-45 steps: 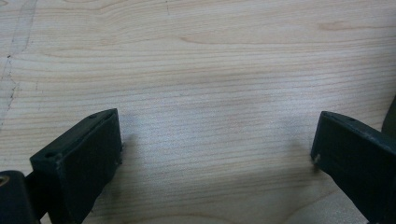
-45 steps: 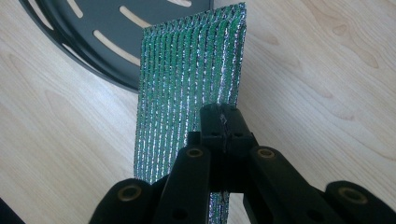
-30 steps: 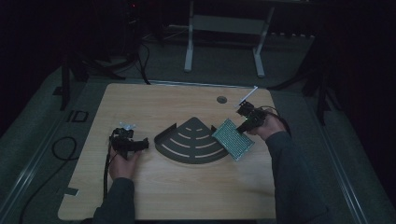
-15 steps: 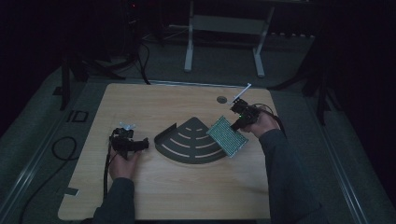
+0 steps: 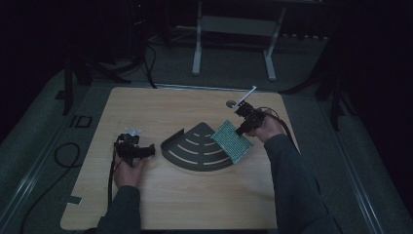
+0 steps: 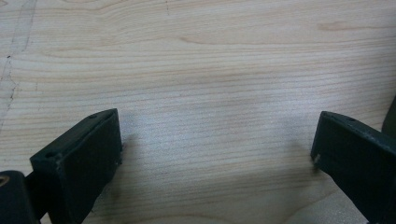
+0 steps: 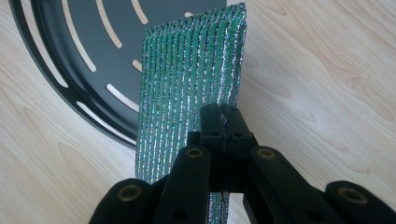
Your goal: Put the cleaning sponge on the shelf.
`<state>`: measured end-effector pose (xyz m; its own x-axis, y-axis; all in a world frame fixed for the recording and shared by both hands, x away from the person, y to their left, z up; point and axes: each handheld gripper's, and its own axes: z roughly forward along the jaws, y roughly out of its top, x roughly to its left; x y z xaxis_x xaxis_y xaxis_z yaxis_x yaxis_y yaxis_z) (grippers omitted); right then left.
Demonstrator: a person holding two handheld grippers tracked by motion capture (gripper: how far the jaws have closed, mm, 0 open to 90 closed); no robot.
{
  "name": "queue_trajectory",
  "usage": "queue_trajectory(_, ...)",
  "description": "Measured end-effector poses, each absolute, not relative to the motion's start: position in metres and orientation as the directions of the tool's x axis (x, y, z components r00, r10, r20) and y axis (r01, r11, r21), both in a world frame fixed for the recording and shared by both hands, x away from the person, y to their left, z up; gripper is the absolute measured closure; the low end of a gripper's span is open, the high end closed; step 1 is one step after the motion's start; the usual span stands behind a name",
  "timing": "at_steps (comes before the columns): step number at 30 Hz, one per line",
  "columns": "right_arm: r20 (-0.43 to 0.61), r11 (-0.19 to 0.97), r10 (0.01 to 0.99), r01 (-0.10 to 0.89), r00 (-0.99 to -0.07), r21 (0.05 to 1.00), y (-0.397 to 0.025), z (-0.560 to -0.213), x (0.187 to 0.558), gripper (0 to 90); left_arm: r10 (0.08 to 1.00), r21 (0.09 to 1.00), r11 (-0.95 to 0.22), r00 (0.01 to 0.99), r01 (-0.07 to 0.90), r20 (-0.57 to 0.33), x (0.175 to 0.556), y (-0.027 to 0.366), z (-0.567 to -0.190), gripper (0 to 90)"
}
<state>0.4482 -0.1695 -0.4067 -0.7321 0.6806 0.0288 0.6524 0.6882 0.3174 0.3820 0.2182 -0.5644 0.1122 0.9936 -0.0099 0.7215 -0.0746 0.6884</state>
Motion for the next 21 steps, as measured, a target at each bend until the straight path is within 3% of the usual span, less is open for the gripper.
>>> queue_trajectory(21,0.052,0.673,0.689,0.665,-0.723,0.324,-0.157,-0.417,0.457,89.6,0.994,0.688,-0.074,0.112,0.722,-0.01,0.382,0.218,-0.564,2.4)
